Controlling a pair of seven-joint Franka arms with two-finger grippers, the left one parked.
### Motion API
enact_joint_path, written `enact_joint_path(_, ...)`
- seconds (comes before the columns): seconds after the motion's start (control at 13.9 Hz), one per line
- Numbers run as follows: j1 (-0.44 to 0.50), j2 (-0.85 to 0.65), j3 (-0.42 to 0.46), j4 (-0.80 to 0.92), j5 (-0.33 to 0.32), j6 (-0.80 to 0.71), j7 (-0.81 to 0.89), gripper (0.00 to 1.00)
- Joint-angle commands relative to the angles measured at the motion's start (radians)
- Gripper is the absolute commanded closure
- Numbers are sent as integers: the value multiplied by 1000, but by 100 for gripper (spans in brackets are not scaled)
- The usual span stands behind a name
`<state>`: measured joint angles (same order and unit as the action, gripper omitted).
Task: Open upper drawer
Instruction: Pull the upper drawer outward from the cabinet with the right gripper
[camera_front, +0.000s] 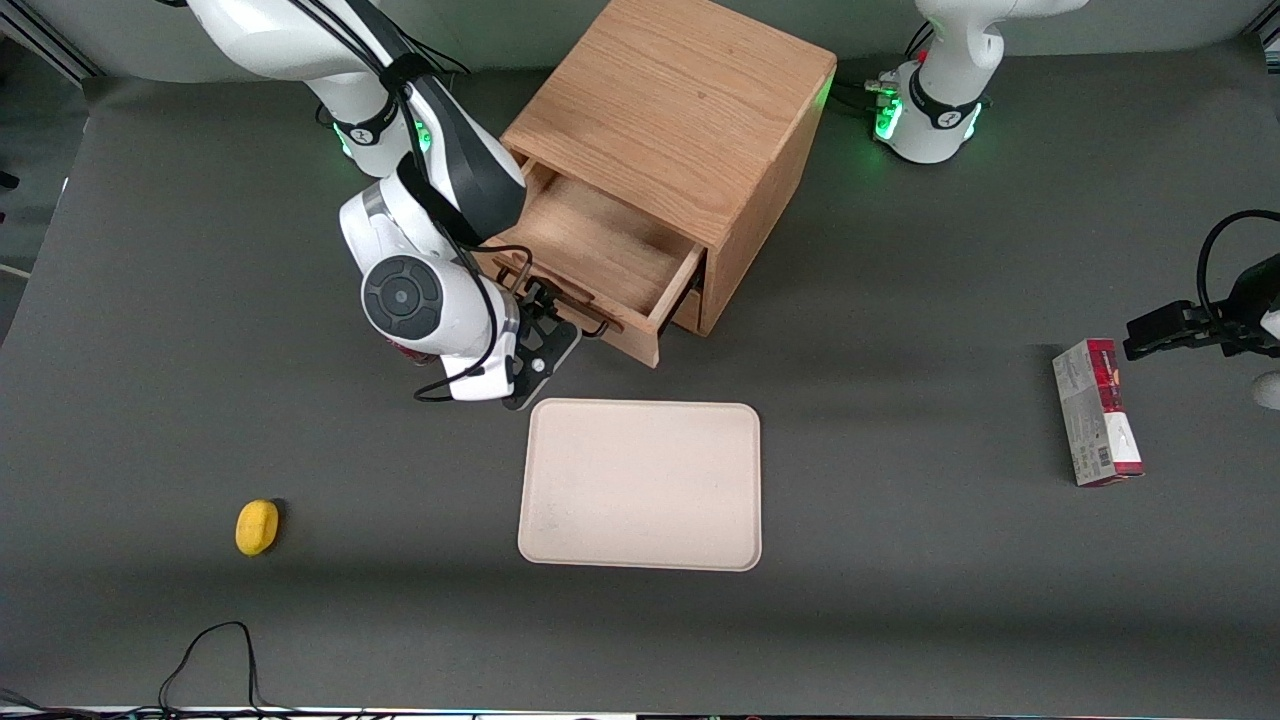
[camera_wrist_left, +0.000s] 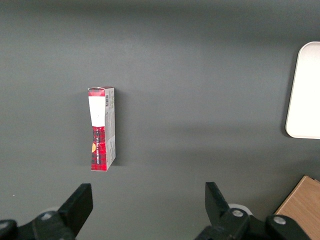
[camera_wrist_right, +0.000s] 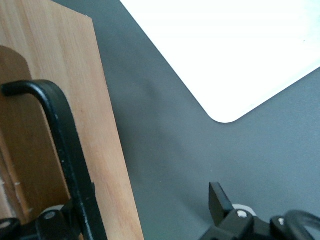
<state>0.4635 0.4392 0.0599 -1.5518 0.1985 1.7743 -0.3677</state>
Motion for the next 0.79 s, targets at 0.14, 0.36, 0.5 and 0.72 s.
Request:
enact_joint_path(0.14,-32,39,1,65,-16,2,-23,0)
enact_joint_path(0.36,-39,42,1,67,-18,2,-23,0)
enact_joint_path(0.5,-49,53,1,84,-18,2,-23,0)
enact_joint_path(0.72,-51,69,1,114,-50,0,-22,0)
